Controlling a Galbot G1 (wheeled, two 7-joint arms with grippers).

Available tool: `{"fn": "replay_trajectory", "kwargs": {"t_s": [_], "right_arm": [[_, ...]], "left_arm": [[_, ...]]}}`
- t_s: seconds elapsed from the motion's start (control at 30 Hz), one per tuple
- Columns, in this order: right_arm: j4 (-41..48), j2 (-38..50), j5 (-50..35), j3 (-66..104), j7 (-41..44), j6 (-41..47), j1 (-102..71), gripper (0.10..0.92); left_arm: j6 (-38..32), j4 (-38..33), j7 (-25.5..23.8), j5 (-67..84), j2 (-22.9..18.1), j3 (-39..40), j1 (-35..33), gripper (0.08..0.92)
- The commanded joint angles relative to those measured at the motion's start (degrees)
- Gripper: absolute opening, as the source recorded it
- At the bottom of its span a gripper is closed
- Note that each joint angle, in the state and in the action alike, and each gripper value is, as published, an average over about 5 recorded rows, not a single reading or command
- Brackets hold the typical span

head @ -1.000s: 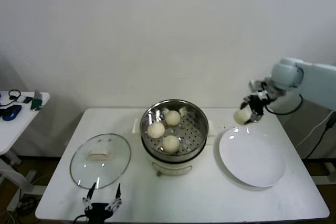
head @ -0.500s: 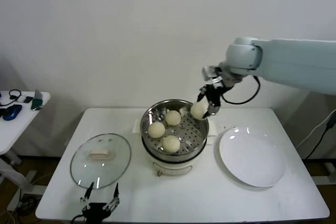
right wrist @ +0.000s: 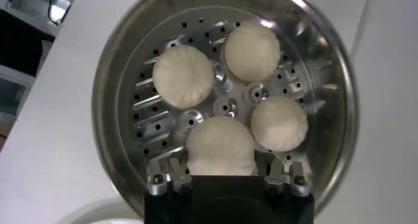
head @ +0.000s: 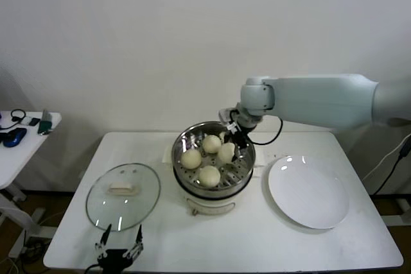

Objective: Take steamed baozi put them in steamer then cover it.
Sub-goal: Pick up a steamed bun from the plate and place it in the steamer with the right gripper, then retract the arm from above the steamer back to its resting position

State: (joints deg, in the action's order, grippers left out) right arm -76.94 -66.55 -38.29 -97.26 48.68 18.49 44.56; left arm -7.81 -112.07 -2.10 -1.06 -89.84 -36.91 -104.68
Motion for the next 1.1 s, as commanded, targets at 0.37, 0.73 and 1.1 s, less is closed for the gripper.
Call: {"fn": "replay_trajectory", "kwargs": {"t_s": [0.37, 0.73, 1.1], "right_arm": [[3.5, -2.5, 3.4, -0.1, 0.1, -0.5, -4.3, 0.681], [-0.4, 8.3, -9.8, 8.6, -0.5, -0.1, 4.3, 0.82], [-13.6, 32.8, -17.5, 47.4, -35.0, 5.8, -23.9, 0.823]], "left_arm": [[0.1, -0.3, 0.0, 0.3, 0.1, 0.2, -0.3, 0.823], [1.4, -2.2, -0.1, 0.6, 0.3, 0.0, -0.6, 0.823], [1.4, -3.5, 1.4, 0.9, 2.2, 0.0, 0.5, 0.823]]}}
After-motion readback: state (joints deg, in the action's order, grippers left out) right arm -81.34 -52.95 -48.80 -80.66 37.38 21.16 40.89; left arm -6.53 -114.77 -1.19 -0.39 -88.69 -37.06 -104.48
